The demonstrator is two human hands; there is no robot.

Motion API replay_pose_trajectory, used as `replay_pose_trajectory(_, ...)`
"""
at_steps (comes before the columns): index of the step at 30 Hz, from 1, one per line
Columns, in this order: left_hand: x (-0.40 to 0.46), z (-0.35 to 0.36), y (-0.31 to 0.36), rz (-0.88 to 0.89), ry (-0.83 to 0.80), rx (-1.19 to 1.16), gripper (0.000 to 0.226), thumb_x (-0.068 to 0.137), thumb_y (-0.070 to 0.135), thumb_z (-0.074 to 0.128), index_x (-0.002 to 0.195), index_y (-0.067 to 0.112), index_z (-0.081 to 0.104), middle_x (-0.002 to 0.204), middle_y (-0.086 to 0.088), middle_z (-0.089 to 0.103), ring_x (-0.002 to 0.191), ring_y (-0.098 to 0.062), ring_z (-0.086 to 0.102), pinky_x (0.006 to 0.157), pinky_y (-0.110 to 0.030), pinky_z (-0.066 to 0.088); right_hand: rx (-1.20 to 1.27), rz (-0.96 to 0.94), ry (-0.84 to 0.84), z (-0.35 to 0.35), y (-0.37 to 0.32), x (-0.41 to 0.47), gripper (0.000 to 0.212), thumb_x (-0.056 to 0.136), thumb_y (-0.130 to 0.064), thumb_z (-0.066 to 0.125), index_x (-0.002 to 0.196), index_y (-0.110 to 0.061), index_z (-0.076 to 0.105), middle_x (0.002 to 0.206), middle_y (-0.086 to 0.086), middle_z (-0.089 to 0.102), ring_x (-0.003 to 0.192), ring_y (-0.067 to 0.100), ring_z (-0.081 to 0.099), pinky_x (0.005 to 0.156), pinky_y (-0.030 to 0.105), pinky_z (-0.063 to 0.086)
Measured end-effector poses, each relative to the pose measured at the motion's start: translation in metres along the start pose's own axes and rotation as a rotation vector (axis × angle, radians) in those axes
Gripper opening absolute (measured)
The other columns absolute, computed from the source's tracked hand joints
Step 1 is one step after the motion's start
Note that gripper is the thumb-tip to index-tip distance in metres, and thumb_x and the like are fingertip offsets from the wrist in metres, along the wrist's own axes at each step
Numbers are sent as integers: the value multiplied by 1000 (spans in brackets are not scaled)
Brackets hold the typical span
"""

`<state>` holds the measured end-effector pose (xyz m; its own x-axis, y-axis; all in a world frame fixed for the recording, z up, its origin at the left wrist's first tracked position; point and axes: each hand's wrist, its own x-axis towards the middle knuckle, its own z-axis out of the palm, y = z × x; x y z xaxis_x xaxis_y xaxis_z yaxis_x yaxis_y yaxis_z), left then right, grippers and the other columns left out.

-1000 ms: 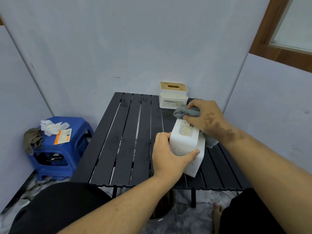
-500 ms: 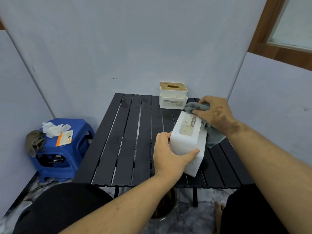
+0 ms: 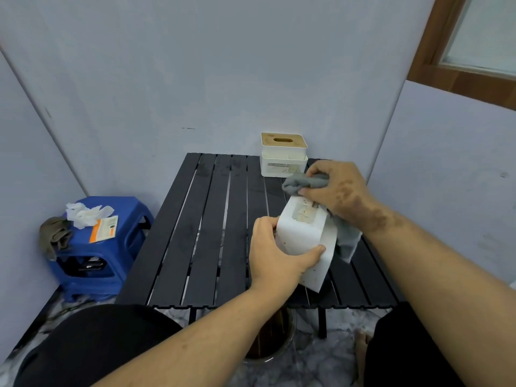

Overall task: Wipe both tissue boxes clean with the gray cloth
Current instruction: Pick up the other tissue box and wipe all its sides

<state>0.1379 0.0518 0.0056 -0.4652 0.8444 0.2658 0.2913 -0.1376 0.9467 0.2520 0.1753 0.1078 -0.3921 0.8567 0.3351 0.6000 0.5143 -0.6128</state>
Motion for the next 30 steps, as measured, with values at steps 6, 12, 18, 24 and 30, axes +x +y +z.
replay_pose_trajectory(6, -1, 0, -1, -15, -3, -17, 65, 54, 44, 96, 99, 38, 49, 107, 18, 56, 98, -3, 60, 82, -38, 57, 8, 104, 169, -7, 33, 5, 21, 77, -28, 83, 87, -19, 67, 76, -8, 64, 74, 15, 63, 69, 29, 56)
replay_pose_trajectory(12, 3, 0, -1, 14, 15, 16, 67, 54, 50, 97, 98, 36, 49, 103, 16, 55, 95, -4, 59, 78, -34, 56, 207, 34, 204, -5, 8, -80, 19, 74, -16, 85, 84, -24, 70, 76, -8, 71, 74, 6, 67, 65, 12, 52)
replay_pose_trajectory(18, 3, 3, 1, 36, 51, 36, 67, 55, 49, 97, 98, 32, 48, 102, 16, 52, 94, -4, 56, 76, -28, 52, 239, -56, 68, -15, 2, -97, 22, 72, -13, 87, 83, -24, 71, 76, -10, 71, 70, 5, 68, 64, 15, 53)
replay_pose_trajectory(24, 1, 0, 4, 22, -34, 126, 80, 52, 54, 97, 109, 34, 44, 112, 17, 49, 101, -3, 56, 83, -29, 54, 263, 139, 296, -13, 32, -95, 22, 73, -19, 87, 77, -27, 67, 73, -4, 70, 66, 2, 64, 59, 8, 49)
replay_pose_trajectory(30, 18, -52, 23, 130, -334, 203, 89, 77, 23, 90, 141, 33, 30, 129, 17, 46, 113, -3, 52, 92, -16, 43, 301, 126, 287, -21, 38, -109, 20, 72, -20, 87, 76, -26, 68, 73, -1, 69, 64, 0, 60, 56, 5, 46)
